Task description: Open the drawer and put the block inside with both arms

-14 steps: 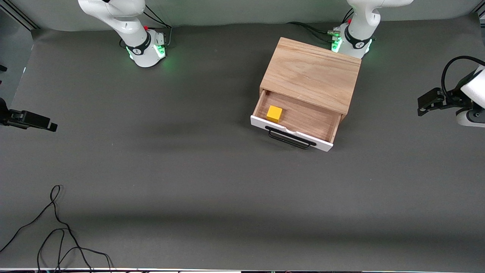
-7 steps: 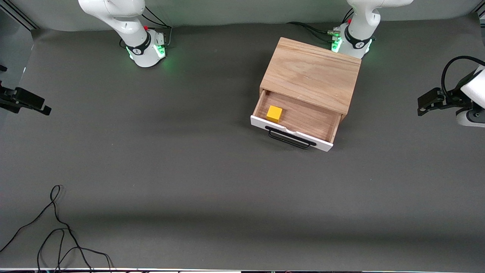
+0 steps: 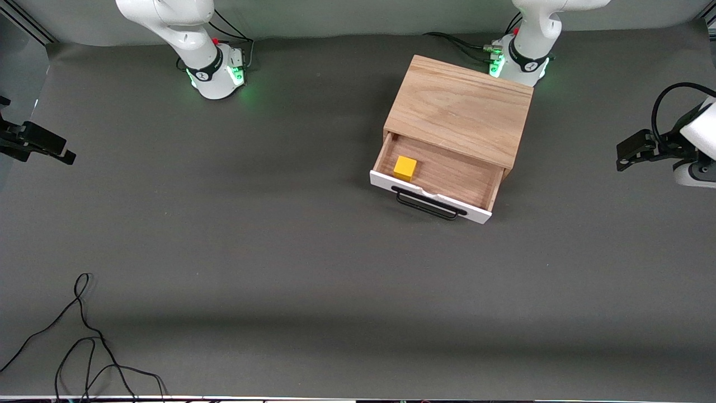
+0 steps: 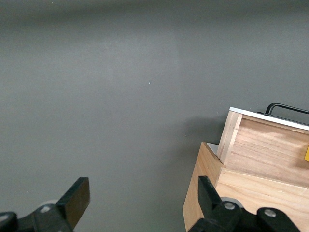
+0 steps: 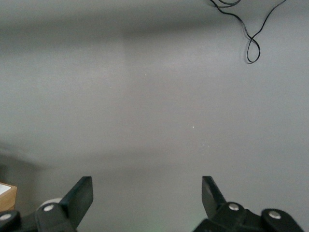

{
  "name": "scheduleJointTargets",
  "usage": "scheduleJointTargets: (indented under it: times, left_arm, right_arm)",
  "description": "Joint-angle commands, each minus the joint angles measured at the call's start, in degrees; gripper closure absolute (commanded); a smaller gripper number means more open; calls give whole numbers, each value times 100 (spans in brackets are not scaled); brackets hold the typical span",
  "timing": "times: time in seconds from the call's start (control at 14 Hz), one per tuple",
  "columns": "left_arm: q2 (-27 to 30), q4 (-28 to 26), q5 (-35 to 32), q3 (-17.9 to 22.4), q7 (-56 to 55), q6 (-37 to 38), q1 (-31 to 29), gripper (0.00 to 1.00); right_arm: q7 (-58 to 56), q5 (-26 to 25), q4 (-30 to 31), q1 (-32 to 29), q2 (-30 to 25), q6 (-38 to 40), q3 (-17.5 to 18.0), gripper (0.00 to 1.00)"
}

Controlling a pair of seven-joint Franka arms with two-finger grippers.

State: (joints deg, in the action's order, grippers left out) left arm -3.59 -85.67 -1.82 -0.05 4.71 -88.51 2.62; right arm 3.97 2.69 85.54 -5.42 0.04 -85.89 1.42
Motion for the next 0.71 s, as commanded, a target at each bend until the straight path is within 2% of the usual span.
scheduleJointTargets:
  times: [0.0, 0.64]
  left_arm:
    - [121, -82, 50, 49, 92, 44, 36, 0]
    - [130, -82, 50, 49, 92, 88, 36, 0]
  right_arm:
    - [-90, -66, 130, -91, -100, -112, 95, 0]
    - [-90, -66, 121, -91, -100, -112, 95, 0]
